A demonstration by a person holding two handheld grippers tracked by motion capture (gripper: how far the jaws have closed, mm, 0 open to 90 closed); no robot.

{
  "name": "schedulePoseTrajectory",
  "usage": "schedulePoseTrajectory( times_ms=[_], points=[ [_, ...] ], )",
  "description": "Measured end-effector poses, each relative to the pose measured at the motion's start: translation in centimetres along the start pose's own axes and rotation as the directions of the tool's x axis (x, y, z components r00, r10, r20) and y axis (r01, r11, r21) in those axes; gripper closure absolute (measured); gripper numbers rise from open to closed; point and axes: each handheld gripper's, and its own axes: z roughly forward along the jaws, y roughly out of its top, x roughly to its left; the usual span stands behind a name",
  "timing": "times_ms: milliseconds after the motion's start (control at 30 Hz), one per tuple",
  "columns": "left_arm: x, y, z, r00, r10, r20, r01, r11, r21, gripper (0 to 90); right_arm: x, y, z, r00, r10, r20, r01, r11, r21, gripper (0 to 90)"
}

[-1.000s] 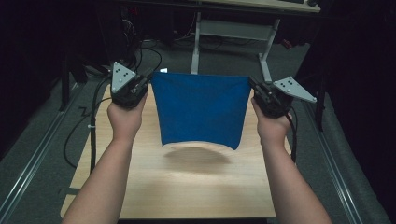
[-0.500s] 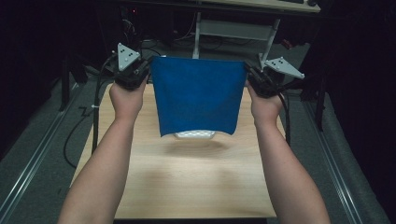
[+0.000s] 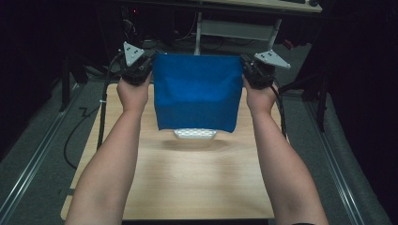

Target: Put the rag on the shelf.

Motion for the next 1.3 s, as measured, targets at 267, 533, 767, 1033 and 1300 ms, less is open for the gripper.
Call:
schedulePoseTrajectory(
  times_ms=[267, 533, 767, 1033, 1300],
  points=[
    [0.7, -4.8, 1.5, 0.9976, -0.066, 0.021, 0.064, 0.9932, 0.097, 89.5, 0.1, -3.8, 2.4, 0.9994, -0.008, -0.035, 0.011, 0.995, 0.103, 88.6],
    [0.3, -8.6, 2.8, 0.9961, -0.072, 0.052, 0.061, 0.9794, 0.192, 89.5, 0.1, -7.1, 3.6, 0.9990, -0.024, -0.039, 0.030, 0.984, 0.175, 88.6],
    [-0.6, -11.9, 3.3, 0.9934, -0.092, 0.068, 0.072, 0.9658, 0.249, 89.5, -0.3, -10.3, 3.9, 0.9989, 0.007, -0.046, 0.004, 0.974, 0.227, 88.6],
    [-1.3, -15.2, 3.3, 0.9897, -0.113, 0.088, 0.080, 0.9454, 0.316, 89.5, -0.4, -13.9, 3.8, 0.9970, 0.053, -0.056, -0.036, 0.961, 0.275, 88.6],
    [-1.8, -16.8, 3.3, 0.9870, -0.130, 0.095, 0.086, 0.9266, 0.366, 89.5, -0.3, -16.6, 3.6, 0.9931, 0.104, -0.053, -0.083, 0.947, 0.311, 88.6]
  ],
)
